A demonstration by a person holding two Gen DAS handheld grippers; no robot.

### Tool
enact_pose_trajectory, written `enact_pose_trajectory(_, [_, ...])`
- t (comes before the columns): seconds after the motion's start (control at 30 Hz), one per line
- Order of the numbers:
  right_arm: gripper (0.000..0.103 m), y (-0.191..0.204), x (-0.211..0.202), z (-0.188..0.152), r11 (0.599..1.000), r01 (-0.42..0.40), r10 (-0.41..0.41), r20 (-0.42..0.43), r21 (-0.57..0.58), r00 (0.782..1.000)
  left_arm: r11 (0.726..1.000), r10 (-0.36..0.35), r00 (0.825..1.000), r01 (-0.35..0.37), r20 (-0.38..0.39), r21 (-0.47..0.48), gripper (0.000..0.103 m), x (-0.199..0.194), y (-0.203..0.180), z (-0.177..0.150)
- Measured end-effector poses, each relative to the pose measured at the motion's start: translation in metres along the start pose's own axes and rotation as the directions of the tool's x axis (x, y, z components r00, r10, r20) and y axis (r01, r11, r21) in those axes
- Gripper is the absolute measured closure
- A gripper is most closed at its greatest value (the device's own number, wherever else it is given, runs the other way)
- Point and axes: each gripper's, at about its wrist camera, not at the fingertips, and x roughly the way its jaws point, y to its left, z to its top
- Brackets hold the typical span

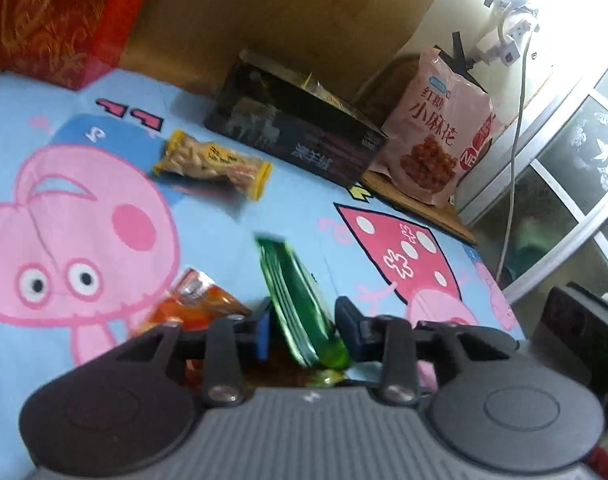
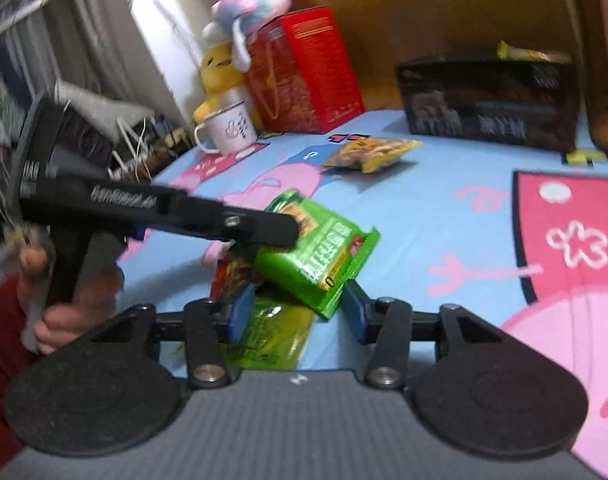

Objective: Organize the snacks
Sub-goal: 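Grasp the green snack pack with the left gripper and lift it, then drop the green snack pack into the black tin box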

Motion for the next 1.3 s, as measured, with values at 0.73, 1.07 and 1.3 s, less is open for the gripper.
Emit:
enact_pose_trajectory(0.73, [0.047, -0.006, 0.024, 0.017, 0.996, 0.086, -0.085, 0.025, -0.014, 0.996, 0.986, -0.08, 0.996, 0.083, 0.026, -0.144, 0.081, 0.018, 0.018, 0.026])
enact_pose_trajectory(1.07, [0.089, -0.007, 0.026, 0.019, 0.991, 0.131, -0.131, 0.051, 0.005, 0.99, 0.963, -0.169, 0.982, 0.182, 0.082, -0.198, 0.081, 0.012, 0.02, 0.036])
enact_pose_trajectory(1.3, [0.089, -0.011, 0.007, 0.028, 0.98, 0.2, -0.197, 0.19, 0.001, 0.962, 0.971, -0.199, 0.975, 0.211, 0.103, -0.116, 0.077, 0.019, -0.001, 0.068])
